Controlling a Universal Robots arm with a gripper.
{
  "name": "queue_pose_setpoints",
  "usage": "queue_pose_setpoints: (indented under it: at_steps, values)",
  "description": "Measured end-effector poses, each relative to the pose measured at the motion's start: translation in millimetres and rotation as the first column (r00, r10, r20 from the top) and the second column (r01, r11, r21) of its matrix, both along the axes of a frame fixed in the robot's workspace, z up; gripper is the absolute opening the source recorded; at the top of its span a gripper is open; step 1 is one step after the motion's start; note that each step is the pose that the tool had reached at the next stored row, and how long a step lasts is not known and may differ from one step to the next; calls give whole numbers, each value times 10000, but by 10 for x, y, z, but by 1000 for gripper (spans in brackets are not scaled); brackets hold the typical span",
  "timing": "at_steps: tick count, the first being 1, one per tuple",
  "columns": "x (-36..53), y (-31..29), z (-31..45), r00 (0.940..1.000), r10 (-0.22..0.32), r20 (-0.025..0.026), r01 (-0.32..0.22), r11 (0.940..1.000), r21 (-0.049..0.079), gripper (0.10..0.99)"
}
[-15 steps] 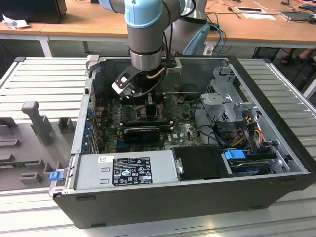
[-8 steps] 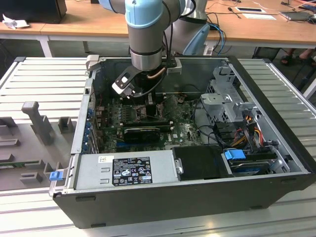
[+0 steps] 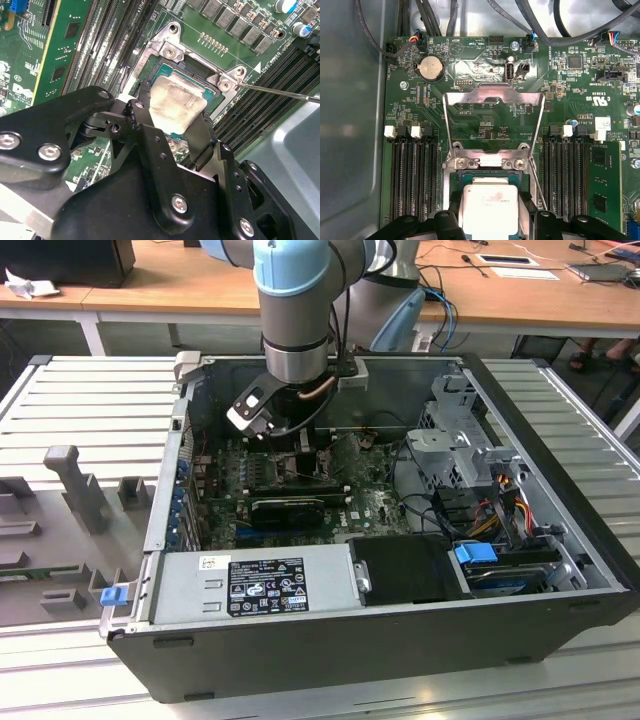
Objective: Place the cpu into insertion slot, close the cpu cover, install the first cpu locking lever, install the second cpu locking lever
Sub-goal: 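Place the cpu into insertion slot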
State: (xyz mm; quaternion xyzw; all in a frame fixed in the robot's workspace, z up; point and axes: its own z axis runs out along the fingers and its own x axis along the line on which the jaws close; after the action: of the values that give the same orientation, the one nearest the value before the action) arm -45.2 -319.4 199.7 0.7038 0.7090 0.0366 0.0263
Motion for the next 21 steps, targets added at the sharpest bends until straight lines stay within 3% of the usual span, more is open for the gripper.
queue_pose_setpoints:
  at_steps: [3,4,17,18,19,21]
  values:
    - [0,0,1,10000,0,0,0,10000,0,541]
    - [0,0,3,10000,0,-1,0,10000,-1,604]
    - [0,0,126,10000,0,-23,0,10000,-1,604]
    - [0,0,141,10000,0,-31,0,10000,0,522]
    - [0,0,147,10000,0,-35,0,10000,-1,522]
    - [1,0,155,10000,-1,-42,1,10000,0,400]
